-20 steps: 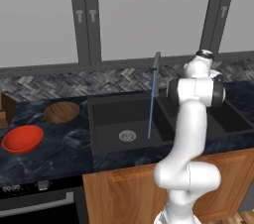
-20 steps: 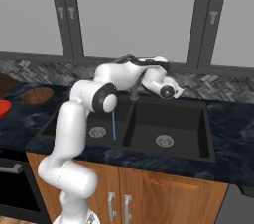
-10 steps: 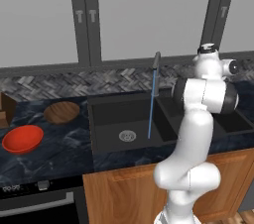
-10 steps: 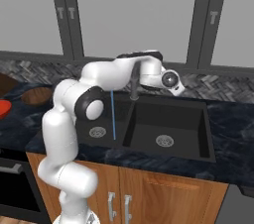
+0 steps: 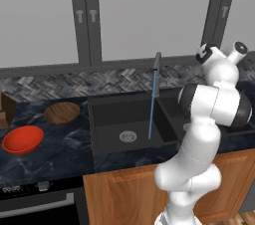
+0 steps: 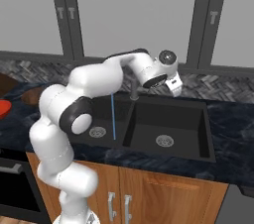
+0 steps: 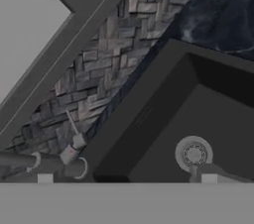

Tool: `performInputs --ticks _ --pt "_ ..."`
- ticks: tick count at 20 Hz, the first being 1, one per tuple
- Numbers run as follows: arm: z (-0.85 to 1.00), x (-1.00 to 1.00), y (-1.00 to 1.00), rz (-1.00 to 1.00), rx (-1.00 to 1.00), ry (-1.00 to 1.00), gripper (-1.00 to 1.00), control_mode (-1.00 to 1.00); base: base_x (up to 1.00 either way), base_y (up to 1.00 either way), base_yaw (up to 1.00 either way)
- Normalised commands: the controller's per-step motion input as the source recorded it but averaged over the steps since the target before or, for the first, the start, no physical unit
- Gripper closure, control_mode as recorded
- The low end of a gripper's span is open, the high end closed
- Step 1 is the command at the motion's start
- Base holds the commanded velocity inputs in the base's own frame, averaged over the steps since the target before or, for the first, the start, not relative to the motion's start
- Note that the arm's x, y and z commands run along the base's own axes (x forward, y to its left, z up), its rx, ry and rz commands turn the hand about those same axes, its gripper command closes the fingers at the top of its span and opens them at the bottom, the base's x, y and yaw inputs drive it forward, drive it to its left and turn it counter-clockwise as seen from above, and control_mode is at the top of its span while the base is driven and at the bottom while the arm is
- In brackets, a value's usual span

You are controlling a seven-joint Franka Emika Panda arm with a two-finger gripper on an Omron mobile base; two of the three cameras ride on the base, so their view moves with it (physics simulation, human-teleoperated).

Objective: Rinse each bowl for a few seconds and place them down in the sink or on the counter.

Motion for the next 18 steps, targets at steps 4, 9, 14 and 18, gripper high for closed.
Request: performInputs --ticks 4,9,14,18 --pt "0.25 -0.90 0.05 0.02 0.04 0.25 -1.00 -1.00 0.00 0.00 0.00" --pt "0.22 -0.75 0.19 0.10 0.11 0.22 -1.00 -1.00 0.00 0.00 0.00" --pt "-0.09 -0.47 0.63 0.13 0.00 0.00 -1.00 -1.00 0.00 0.00 0.00" --pt "0.01 -0.13 0.77 0.14 0.00 -0.02 -1.00 -1.00 0.00 0.00 0.00"
